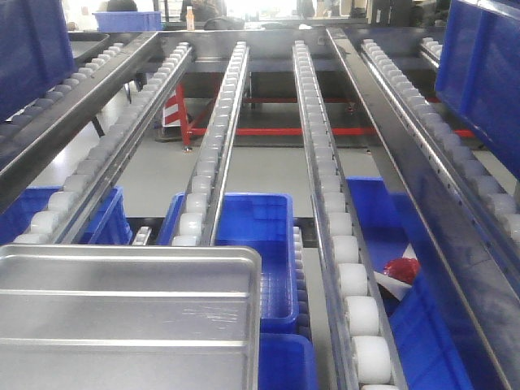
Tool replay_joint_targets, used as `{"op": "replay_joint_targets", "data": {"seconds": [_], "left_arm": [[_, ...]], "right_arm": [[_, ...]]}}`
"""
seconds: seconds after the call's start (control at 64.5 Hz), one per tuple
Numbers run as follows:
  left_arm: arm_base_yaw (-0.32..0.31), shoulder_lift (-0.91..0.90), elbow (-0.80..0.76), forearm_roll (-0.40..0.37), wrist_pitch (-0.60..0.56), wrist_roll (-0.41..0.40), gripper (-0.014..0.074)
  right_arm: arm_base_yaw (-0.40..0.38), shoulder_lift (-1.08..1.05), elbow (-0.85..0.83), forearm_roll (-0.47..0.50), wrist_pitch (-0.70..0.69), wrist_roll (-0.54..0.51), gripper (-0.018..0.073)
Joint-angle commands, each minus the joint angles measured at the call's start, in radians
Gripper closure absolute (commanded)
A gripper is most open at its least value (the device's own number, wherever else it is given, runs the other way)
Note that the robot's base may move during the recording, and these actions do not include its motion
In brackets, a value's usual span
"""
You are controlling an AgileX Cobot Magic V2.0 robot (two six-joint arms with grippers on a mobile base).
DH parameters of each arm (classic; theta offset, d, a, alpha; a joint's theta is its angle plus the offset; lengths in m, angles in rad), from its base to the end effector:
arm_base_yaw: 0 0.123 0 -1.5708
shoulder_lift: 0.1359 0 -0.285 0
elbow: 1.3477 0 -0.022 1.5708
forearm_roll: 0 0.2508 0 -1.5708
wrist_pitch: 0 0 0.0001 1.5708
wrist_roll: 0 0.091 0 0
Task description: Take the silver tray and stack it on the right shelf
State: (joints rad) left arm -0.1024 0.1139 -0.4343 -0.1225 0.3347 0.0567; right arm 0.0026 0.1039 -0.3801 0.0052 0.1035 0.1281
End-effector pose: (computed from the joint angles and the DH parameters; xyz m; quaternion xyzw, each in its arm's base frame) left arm 0.0355 -0.0073 0.3198 0.0294 0.6794 -0.0727 0.7296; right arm 0.0377 0.0001 0.3237 0.0396 0.6082 0.0540 0.7909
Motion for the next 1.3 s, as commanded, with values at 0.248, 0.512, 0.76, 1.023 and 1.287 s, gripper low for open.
{"op": "replay_joint_targets", "data": {"seconds": [0.248,0.512,0.76,1.023,1.287], "left_arm": [[-0.010,0.354,-0.227,-0.119,0.302,0.113,0.0693],[-0.010,0.495,-0.229,-0.366,0.394,0.267,0.0311],[-0.095,0.539,-0.229,-0.376,0.372,0.267,0.0155],[-0.254,0.631,-0.229,-0.295,0.428,0.251,0.0155],[-0.151,0.740,-0.229,-0.210,0.435,0.236,0.0155]], "right_arm": [[0.177,0.221,-0.124,0.087,0.203,-0.004,0.0349],[0.491,0.397,-0.124,0.140,0.213,-0.004,0.0075],[0.770,0.656,-0.128,0.145,0.034,-0.004,0.0075],[0.848,0.938,-0.282,0.162,0.069,0.001,0.0084],[0.883,1.263,-0.534,0.159,0.326,0.070,0.0095]]}}
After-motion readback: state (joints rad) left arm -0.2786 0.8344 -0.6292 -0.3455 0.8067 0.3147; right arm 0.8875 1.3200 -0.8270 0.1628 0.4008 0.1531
